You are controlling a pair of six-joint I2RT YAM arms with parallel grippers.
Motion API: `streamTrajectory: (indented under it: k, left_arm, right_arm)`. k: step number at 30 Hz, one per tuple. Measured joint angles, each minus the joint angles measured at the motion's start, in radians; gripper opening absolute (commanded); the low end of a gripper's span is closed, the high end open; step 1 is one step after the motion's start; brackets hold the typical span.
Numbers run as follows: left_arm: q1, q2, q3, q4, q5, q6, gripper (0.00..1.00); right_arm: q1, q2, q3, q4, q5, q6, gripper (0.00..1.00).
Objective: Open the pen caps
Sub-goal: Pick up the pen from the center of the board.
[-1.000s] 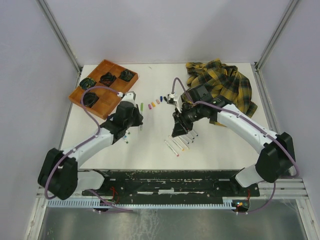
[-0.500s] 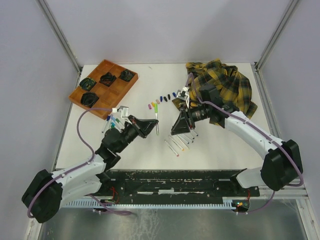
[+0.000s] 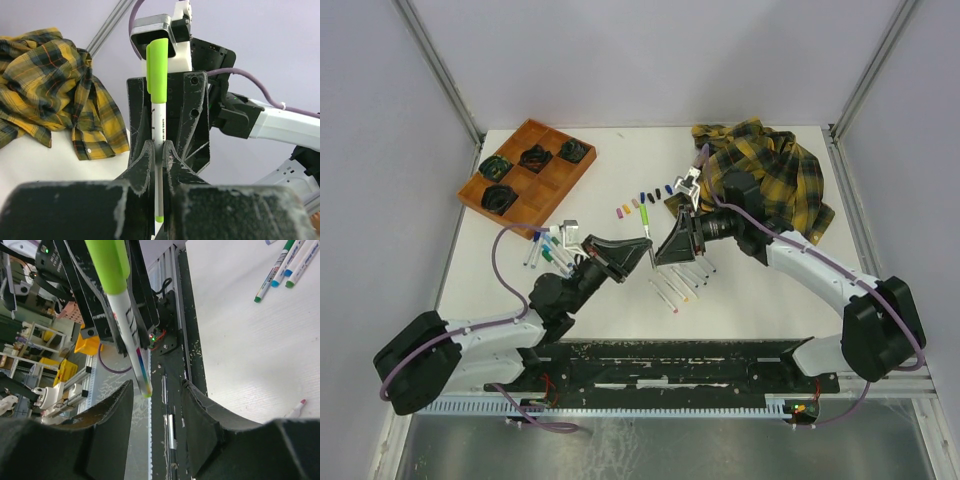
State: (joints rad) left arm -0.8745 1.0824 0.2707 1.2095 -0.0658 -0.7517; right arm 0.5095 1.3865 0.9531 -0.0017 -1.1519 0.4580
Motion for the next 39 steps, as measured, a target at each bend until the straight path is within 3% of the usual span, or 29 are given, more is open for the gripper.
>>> streamTrajectory:
  k: [7,16,23,26,27,31,33,39]
  left_arm:
    - [-0.045,0.060,0.000,0.080,-0.047,0.000,0.03]
    - [-0.072,0.108,0.002,0.136,-0.094,0.001,0.03]
    - [-0.078,0.137,0.002,0.167,-0.113,0.001,0.03]
    - [-0.081,0.140,0.002,0.169,-0.117,0.001,0.03]
    - [-0.081,0.140,0.002,0.169,-0.118,0.001,0.05]
    - [-0.081,0.131,0.002,0.156,-0.120,-0.001,0.42]
    - [-0.081,0.110,0.003,0.129,-0.122,-0.001,0.53]
    - [-0.068,-0.069,0.023,-0.111,-0.123,-0.003,0.61]
  right_arm:
    - [0.000,0.000,-0.058,0.211,-0.004,0.151,0.46]
    - [0.001,0.000,-0.059,0.269,-0.003,0.200,0.34]
    - [0.015,0.000,-0.059,0.255,-0.008,0.187,0.16]
    - [0.016,0.000,-0.057,0.248,-0.011,0.168,0.00]
    - [0.016,0.000,-0.056,0.245,-0.012,0.162,0.00]
    - [0.016,0.000,-0.032,0.185,-0.017,0.109,0.00]
    - [0.020,0.000,-0.005,0.101,-0.021,0.048,0.00]
    - [0.027,0.000,0.079,-0.164,-0.022,-0.168,0.00]
